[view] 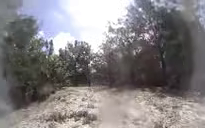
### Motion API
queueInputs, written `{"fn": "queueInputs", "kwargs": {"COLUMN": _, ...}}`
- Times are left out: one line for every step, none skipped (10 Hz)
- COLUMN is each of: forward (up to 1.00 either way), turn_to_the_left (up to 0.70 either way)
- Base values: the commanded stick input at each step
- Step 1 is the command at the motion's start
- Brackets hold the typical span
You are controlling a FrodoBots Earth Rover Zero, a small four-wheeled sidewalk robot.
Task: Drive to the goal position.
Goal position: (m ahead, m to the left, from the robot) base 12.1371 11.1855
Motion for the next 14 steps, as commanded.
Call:
{"fn": "queueInputs", "kwargs": {"forward": 0.70, "turn_to_the_left": 0.00}}
{"fn": "queueInputs", "kwargs": {"forward": 0.70, "turn_to_the_left": 0.00}}
{"fn": "queueInputs", "kwargs": {"forward": 0.70, "turn_to_the_left": 0.00}}
{"fn": "queueInputs", "kwargs": {"forward": 0.70, "turn_to_the_left": 0.00}}
{"fn": "queueInputs", "kwargs": {"forward": 0.70, "turn_to_the_left": 0.00}}
{"fn": "queueInputs", "kwargs": {"forward": 0.70, "turn_to_the_left": 0.08}}
{"fn": "queueInputs", "kwargs": {"forward": 0.70, "turn_to_the_left": 0.20}}
{"fn": "queueInputs", "kwargs": {"forward": 0.70, "turn_to_the_left": 0.32}}
{"fn": "queueInputs", "kwargs": {"forward": 0.70, "turn_to_the_left": 0.35}}
{"fn": "queueInputs", "kwargs": {"forward": 0.70, "turn_to_the_left": 0.35}}
{"fn": "queueInputs", "kwargs": {"forward": 0.70, "turn_to_the_left": 0.29}}
{"fn": "queueInputs", "kwargs": {"forward": 0.70, "turn_to_the_left": 0.00}}
{"fn": "queueInputs", "kwargs": {"forward": 0.70, "turn_to_the_left": 0.00}}
{"fn": "queueInputs", "kwargs": {"forward": 0.70, "turn_to_the_left": 0.00}}
